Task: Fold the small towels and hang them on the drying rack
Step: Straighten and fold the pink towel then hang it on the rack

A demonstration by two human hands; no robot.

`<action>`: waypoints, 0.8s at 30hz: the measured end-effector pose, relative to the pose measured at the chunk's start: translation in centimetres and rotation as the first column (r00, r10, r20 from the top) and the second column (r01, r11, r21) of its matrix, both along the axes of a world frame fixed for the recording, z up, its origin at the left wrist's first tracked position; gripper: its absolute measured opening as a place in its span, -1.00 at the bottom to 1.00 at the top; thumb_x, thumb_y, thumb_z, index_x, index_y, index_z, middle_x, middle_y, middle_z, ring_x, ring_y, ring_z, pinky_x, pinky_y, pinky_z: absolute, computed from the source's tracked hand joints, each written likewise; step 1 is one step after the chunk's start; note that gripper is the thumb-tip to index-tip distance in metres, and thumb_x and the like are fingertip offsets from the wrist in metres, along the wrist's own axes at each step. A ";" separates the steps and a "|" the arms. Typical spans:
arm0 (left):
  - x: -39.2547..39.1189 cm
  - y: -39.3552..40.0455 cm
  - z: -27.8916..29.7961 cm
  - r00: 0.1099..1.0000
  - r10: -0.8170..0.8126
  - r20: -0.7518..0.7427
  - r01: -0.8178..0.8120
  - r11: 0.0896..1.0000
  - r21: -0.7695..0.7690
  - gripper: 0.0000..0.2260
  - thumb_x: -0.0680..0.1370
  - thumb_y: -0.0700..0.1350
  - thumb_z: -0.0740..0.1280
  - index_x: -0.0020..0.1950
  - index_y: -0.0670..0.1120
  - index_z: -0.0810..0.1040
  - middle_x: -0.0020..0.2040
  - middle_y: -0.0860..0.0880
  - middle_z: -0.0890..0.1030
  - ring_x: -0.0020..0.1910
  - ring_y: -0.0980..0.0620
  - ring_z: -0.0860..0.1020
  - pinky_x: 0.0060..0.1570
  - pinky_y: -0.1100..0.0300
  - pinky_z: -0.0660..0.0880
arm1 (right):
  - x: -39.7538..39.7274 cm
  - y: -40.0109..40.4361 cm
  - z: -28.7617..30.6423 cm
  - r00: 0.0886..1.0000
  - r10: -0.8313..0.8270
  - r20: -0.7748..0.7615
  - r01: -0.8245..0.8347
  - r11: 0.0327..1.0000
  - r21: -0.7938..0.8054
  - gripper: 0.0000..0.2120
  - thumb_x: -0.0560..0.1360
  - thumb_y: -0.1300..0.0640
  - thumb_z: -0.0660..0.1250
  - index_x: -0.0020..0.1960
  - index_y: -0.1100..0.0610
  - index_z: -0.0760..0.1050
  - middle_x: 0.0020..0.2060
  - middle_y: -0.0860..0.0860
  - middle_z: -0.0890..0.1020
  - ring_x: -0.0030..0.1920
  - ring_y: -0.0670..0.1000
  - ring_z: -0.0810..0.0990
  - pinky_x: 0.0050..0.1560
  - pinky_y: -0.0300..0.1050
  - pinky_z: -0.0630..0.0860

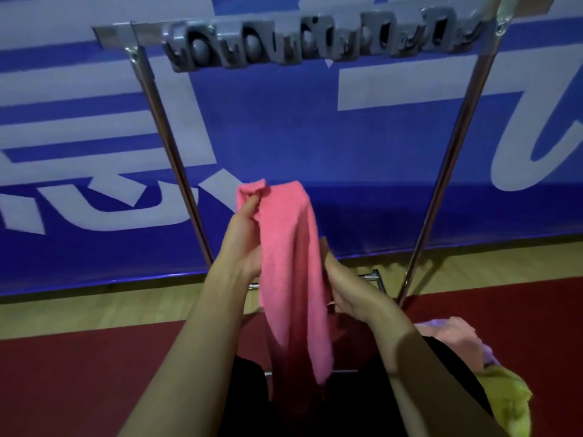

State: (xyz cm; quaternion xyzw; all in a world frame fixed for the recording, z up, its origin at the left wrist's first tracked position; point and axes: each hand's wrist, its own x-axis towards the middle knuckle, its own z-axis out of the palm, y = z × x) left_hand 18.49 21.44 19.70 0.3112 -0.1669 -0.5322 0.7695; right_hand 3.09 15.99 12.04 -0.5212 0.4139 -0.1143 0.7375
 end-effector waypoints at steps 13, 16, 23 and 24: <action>7.2 4.8 -1.6 0.952 0.129 -0.279 -0.118 0.991 0.055 -0.62 0.70 -0.03 0.23 -0.03 -0.30 0.66 -0.08 -0.16 0.66 -0.08 -0.10 0.70 0.05 0.03 0.65 | 5.2 1.8 -0.9 0.970 0.121 0.209 -0.198 0.892 0.406 -0.22 0.58 -0.44 -0.03 0.33 0.12 0.61 0.19 0.16 0.70 0.19 0.15 0.68 0.18 0.07 0.61; 8.8 5.9 -2.4 0.930 0.203 -0.306 -0.204 0.978 0.029 -0.53 0.73 0.11 0.17 0.23 -0.31 0.55 -0.09 -0.17 0.64 -0.14 -0.06 0.69 -0.01 0.09 0.67 | 5.3 1.5 0.3 0.892 0.010 0.451 -0.236 0.862 0.448 -0.35 0.59 -0.30 0.18 0.42 0.17 0.54 0.29 0.20 0.63 0.31 0.17 0.61 0.30 0.14 0.56; 8.6 4.7 -5.8 1.000 -0.018 -0.021 0.022 0.979 0.204 -0.68 0.62 -0.04 0.42 0.18 -0.28 0.57 0.26 -0.27 0.62 0.25 -0.17 0.63 0.31 0.02 0.56 | 4.6 -0.4 1.8 0.732 -0.160 0.663 -0.133 0.920 0.369 -0.17 0.28 0.15 0.66 0.47 0.30 0.42 0.31 0.32 0.58 0.29 0.25 0.62 0.15 0.21 0.62; 8.2 4.2 -5.9 0.994 -0.084 0.071 0.060 0.956 0.287 -0.63 0.59 0.01 0.45 0.21 -0.27 0.59 0.26 -0.24 0.64 0.25 -0.17 0.63 0.31 0.01 0.56 | 4.6 -0.5 1.9 0.717 -0.220 0.662 -0.083 0.915 0.395 -0.28 0.36 0.19 0.58 0.45 0.31 0.43 0.27 0.30 0.61 0.25 0.23 0.64 0.11 0.18 0.64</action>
